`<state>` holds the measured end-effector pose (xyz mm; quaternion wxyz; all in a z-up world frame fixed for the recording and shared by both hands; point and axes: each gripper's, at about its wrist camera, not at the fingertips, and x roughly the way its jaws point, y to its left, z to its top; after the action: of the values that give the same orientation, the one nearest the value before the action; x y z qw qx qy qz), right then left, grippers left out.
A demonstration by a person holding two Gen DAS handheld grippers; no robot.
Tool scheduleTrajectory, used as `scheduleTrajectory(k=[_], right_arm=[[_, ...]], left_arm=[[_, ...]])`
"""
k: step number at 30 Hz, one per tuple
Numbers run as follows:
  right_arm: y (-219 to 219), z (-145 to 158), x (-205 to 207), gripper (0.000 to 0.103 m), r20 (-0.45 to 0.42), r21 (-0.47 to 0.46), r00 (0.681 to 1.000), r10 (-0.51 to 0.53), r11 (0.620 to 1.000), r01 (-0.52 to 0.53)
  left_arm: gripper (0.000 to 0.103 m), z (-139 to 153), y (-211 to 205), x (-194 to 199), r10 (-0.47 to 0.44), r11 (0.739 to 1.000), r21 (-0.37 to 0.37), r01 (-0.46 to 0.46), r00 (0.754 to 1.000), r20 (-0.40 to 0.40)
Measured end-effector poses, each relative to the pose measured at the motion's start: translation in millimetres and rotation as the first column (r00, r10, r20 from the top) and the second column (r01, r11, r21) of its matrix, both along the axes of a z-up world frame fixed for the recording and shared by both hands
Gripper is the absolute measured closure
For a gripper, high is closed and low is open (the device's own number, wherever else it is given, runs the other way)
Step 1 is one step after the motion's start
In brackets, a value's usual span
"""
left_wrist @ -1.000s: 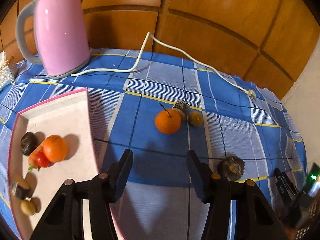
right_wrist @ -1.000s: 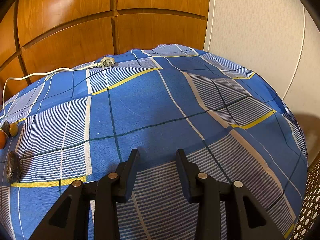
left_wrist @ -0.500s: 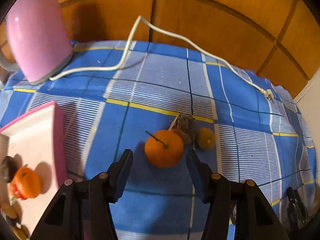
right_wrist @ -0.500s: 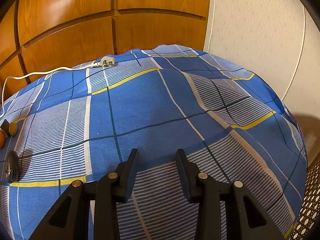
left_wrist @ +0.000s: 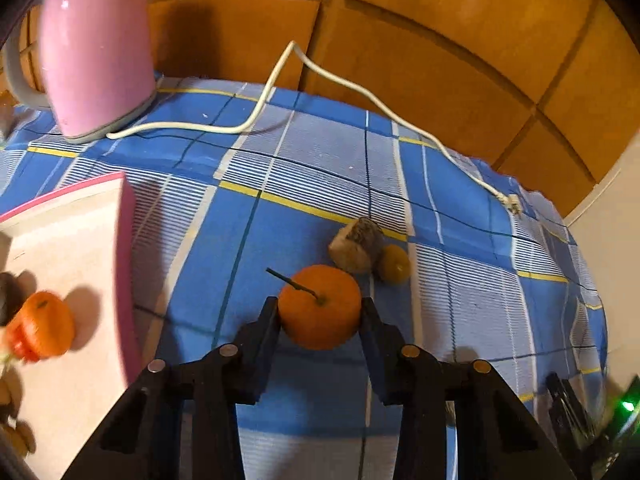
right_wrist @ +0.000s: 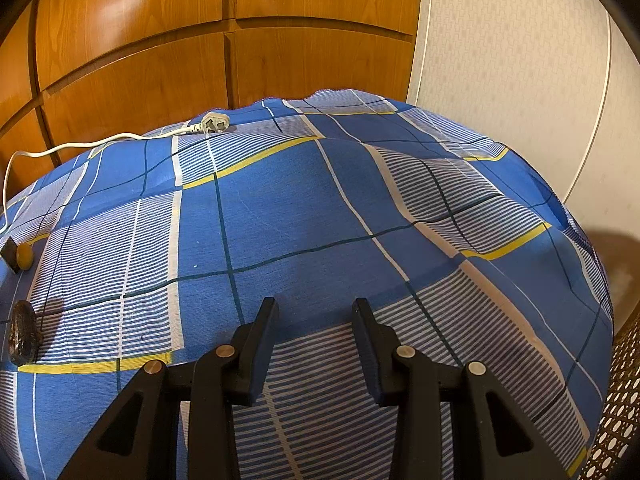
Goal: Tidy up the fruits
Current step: 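Carry the orange into the tray beside the tan fruit, open left tool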
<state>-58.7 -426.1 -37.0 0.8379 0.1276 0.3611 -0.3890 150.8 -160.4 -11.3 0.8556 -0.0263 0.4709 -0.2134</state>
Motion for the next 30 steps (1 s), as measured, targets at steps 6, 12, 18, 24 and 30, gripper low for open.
scheduleTrajectory(k=[6, 12, 18, 24, 30], right_arm=[[0.3, -0.1, -0.1, 0.065, 0.001, 0.000, 1.000, 0.000, 1.000, 0.000], [1.5, -0.6, -0.6, 0.065, 0.002, 0.000, 1.000, 0.000, 1.000, 0.000], [2.0, -0.7, -1.1, 0.065, 0.004, 0.000, 1.000, 0.000, 1.000, 0.000], [1.9, -0.9, -1.3, 0.065, 0.003, -0.001, 1.000, -0.001, 1.000, 0.001], [2.8, -0.7, -1.1, 0.065, -0.001, -0.007, 1.000, 0.000, 1.000, 0.000]], left_arm=[[0.064, 18.3, 25.2, -28.1, 0.006, 0.999, -0.039, -0.005, 1.000, 0.028], [0.064, 34.6, 66.9, -57.1, 0.042, 0.997, -0.065, -0.038, 0.997, 0.061], [0.064, 41.5, 135.0, -82.2, 0.169, 0.981, -0.103, -0.162, 0.984, 0.062], [0.063, 37.5, 211.3, -100.7, 0.358, 0.929, -0.120, -0.350, 0.932, 0.056], [0.063, 25.4, 244.9, -105.2, 0.416, 0.902, -0.141, -0.409, 0.909, 0.020]])
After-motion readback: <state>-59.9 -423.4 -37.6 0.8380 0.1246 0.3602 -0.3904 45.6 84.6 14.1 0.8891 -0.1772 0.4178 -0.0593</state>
